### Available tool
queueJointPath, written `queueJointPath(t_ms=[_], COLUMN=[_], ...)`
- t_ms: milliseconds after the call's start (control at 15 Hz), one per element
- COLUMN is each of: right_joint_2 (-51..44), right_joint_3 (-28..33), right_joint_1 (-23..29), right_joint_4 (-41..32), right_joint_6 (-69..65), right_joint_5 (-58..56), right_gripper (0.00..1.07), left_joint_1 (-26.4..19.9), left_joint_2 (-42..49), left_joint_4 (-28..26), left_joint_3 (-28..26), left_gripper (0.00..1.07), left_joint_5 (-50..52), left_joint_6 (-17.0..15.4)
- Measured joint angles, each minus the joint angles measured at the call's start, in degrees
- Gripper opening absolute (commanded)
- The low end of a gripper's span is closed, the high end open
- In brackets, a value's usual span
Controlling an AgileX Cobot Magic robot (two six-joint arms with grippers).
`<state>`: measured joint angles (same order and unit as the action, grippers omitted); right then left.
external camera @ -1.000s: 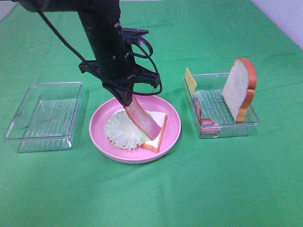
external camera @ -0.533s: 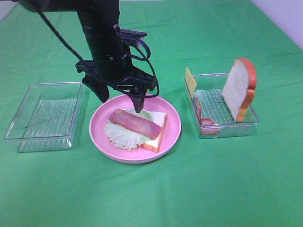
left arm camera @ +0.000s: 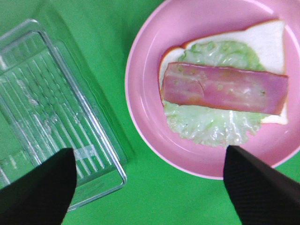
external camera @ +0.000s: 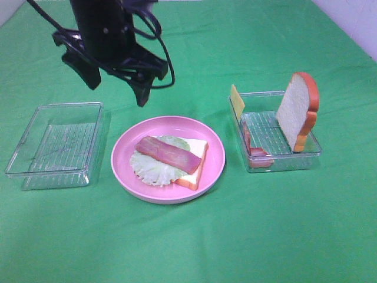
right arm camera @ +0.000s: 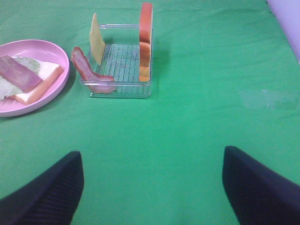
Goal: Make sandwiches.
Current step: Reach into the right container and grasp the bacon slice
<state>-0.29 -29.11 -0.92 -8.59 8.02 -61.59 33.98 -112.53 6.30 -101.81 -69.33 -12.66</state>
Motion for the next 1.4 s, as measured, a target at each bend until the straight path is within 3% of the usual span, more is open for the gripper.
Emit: queueJointPath(t_ms=[333,400,600,733,800,867,933,1067,1333,1400], right_joint_2=[0.0,0.0,0.0,0.0,0.0,0.0,0.0,0.0,0.0,0.0], right_joint_3=[0.0,0.0,0.0,0.0,0.0,0.0,0.0,0.0,0.0,0.0], right_joint_1=[0.0,0.0,0.0,0.0,0.0,0.0,0.0,0.0,0.0,0.0], right_joint_4=[0.0,0.0,0.0,0.0,0.0,0.0,0.0,0.0,0.0,0.0], right_joint_6=[0.0,0.0,0.0,0.0,0.0,0.0,0.0,0.0,0.0,0.0], right_joint_5=[0.0,0.0,0.0,0.0,0.0,0.0,0.0,0.0,0.0,0.0], right_gripper=[0.77,0.77,0.77,0.77,0.77,0.77,0.77,0.77,0.77,0.77], left_joint_1=[0.0,0.0,0.0,0.0,0.0,0.0,0.0,0.0,0.0,0.0], left_joint_2=[14.4,22.0,31.9,40.6,46.7,46.7,55.2,63.9,79.8,88.4], left_joint_4=[-3.2,-5.4,-7.0,-7.2,-7.2,-7.2,-7.2,-7.2,-6.9,-5.8], left_joint_3=[0.0,0.5,5.7,13.5,20.2,20.2,29.6,38.2,50.5,56.1], left_gripper=[0.8,0.8,0.8,0.8,0.8,0.8,0.8,0.8,0.8,0.8], left_joint_5=[-0.2,-0.2,-0.2,-0.3,-0.3,-0.3,-0.4,-0.5,-0.5,-0.6], left_joint_6=[-0.1,0.9,1.7,1.7,1.7,1.7,1.7,1.7,1.7,1.9])
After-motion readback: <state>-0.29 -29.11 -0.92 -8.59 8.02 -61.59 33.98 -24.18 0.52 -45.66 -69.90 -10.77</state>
